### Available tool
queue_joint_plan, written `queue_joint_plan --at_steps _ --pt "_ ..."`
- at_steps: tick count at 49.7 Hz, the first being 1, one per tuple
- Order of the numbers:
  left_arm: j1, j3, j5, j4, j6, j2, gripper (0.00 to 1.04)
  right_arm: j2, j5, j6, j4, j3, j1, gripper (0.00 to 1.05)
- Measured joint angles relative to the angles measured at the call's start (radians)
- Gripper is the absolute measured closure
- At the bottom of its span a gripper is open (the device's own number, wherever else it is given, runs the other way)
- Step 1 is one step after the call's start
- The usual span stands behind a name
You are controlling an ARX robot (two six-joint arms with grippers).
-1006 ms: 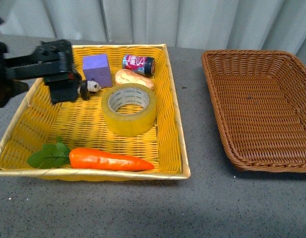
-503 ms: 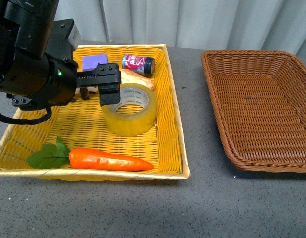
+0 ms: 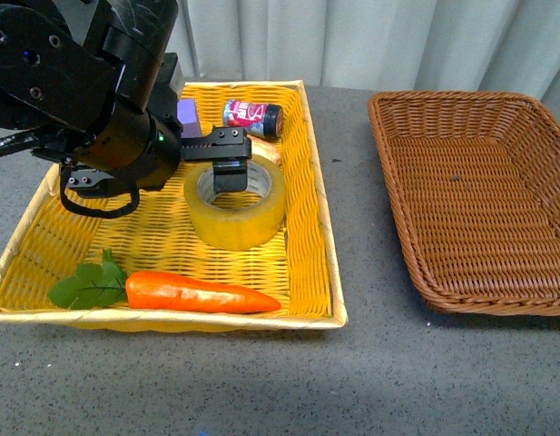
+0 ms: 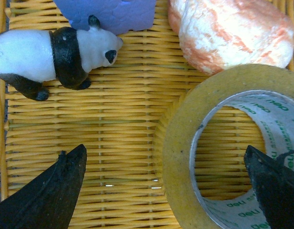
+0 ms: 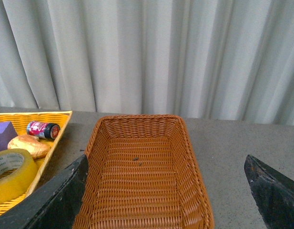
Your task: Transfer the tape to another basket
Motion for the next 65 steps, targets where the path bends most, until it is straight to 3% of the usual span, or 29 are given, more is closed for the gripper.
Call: queue_joint_plan --at_steps 13,18,37,49,58,65 --pt "0.002 0.019 -0.009 -0.016 -0.003 0.040 0.08 0.000 0.000 0.000 0.000 0.000 0.000 0.09" --pt "0.000 0.030 -0.009 -0.016 -0.003 0.044 0.29 0.000 0.000 0.000 0.000 0.000 0.000 0.09" --pt "-0.017 0.040 -0.023 -0.014 0.011 0.048 0.86 0.000 0.000 0.000 0.000 0.000 0.000 0.09" --pt "-0.034 0.022 0.015 0.045 0.118 -0.037 0.88 0.000 0.000 0.000 0.000 0.000 0.000 0.09" --pt "-0.059 0.013 0.153 0.183 0.266 -0.144 0.88 0.000 0.000 0.000 0.000 0.000 0.000 0.09" --pt "-0.110 0.050 0.261 0.190 0.388 -0.164 0.88 0.000 0.000 0.000 0.000 0.000 0.000 0.09"
